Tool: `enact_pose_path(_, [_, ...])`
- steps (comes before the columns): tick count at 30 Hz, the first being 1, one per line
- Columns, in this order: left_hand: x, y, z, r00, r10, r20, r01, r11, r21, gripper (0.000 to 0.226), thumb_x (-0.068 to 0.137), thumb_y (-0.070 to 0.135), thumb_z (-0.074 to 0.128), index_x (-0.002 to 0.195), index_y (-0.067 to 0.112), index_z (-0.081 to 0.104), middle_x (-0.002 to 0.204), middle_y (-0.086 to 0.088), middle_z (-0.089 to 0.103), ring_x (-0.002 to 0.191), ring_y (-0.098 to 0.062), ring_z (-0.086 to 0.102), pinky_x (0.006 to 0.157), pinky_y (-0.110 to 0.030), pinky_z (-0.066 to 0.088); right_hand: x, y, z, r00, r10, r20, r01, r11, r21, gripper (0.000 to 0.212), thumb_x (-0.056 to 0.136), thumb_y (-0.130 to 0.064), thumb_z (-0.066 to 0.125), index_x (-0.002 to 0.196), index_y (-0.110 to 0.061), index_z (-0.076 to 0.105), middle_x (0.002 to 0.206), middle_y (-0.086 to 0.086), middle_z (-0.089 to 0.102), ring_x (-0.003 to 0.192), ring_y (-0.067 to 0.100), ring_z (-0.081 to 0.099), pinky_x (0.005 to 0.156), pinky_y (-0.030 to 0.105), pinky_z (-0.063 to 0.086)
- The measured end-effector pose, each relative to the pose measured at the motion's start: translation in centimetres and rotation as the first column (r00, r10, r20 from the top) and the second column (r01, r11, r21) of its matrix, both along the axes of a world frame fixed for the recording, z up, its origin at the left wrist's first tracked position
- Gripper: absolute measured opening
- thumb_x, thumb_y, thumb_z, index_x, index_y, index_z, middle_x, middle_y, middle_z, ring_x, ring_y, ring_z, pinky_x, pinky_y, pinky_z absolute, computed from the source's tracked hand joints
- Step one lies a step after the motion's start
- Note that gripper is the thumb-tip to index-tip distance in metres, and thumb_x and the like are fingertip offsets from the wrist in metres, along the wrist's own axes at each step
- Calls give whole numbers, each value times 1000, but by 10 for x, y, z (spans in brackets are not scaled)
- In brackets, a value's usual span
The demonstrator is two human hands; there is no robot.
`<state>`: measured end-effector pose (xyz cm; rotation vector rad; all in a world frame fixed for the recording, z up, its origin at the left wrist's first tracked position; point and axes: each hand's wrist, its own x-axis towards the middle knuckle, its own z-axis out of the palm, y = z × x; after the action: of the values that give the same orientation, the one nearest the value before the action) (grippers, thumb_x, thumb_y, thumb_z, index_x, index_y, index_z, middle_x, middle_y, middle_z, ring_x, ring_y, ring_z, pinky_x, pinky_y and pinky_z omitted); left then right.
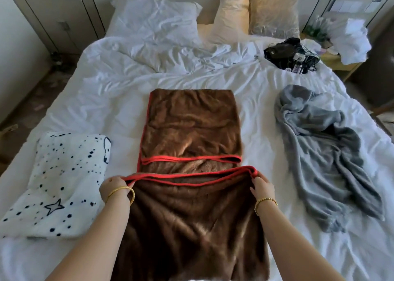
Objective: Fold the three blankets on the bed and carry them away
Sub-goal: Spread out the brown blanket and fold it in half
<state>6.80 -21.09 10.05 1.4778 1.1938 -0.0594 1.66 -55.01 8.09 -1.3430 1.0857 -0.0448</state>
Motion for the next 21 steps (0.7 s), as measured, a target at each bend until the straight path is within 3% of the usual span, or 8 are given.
enact_pose_path(4, [50,-19,-19,999,-5,-44,7,999,37,49,90,46,51,109,3,65,107,-18,66,102,-33,62,73,-30,48,46,-15,-43,987,157,-19,-158,982,-99,51,80,5,38,118,-17,64,79,0,63,62,9,51,57,19,43])
enact_pose_path(6, [72,-26,-36,989,130,69,-115,975,-190,38,96,25,42,121,0,56,122,-20,60,113,-32,58,70,-26,46,68,-22,-61,972,230,-38,-233,965,-121,55,81,7,39,127,-18,56,106,5,65,70,6,54,55,11,43])
enact_pose_path(8, [90,-29,-61,989,118,87,-92,963,-253,39,95,14,37,134,9,41,137,-19,47,122,-35,50,86,-33,47,84,-25,-83,941,334,-59,-338,937,-86,66,87,6,42,145,-20,28,138,4,48,103,12,56,78,8,41])
enact_pose_path(11, [87,-34,-103,940,-330,-90,337,937,88,69,92,15,43,148,28,5,140,-23,39,122,-42,46,104,-48,38,93,-18,-109,891,433,-139,-451,879,-154,81,90,1,44,149,-24,-5,150,9,31,131,21,40,98,19,30])
enact_pose_path(14, [70,-43,-128,689,-630,-359,655,329,680,69,83,10,59,145,17,29,120,-26,52,110,-43,49,90,-49,43,85,1,-124,853,426,-300,-513,585,-629,66,88,-1,45,147,-18,23,139,13,44,127,30,39,103,32,33])
enact_pose_path(17, [72,-58,-149,350,-766,-540,650,-217,729,59,83,26,66,137,20,45,133,-19,50,124,-37,45,101,-52,39,90,26,-143,711,549,-439,-592,130,-796,49,86,-12,59,134,-16,50,137,15,47,128,36,41,105,47,33])
enact_pose_path(19, [86,-62,-161,235,-721,-652,692,-347,633,63,89,41,54,145,28,28,150,-9,31,141,-27,24,114,-52,16,100,36,-155,508,619,-599,-717,-81,-692,49,93,-26,52,140,-22,40,151,12,28,142,32,20,115,47,13])
enact_pose_path(21, [103,-58,-172,221,-653,-724,752,-359,553,63,95,47,39,149,29,11,156,-3,15,145,-23,9,115,-50,5,114,34,-168,395,613,-684,-805,-127,-579,48,100,-31,34,147,-28,24,158,6,6,146,25,-5,116,45,-5])
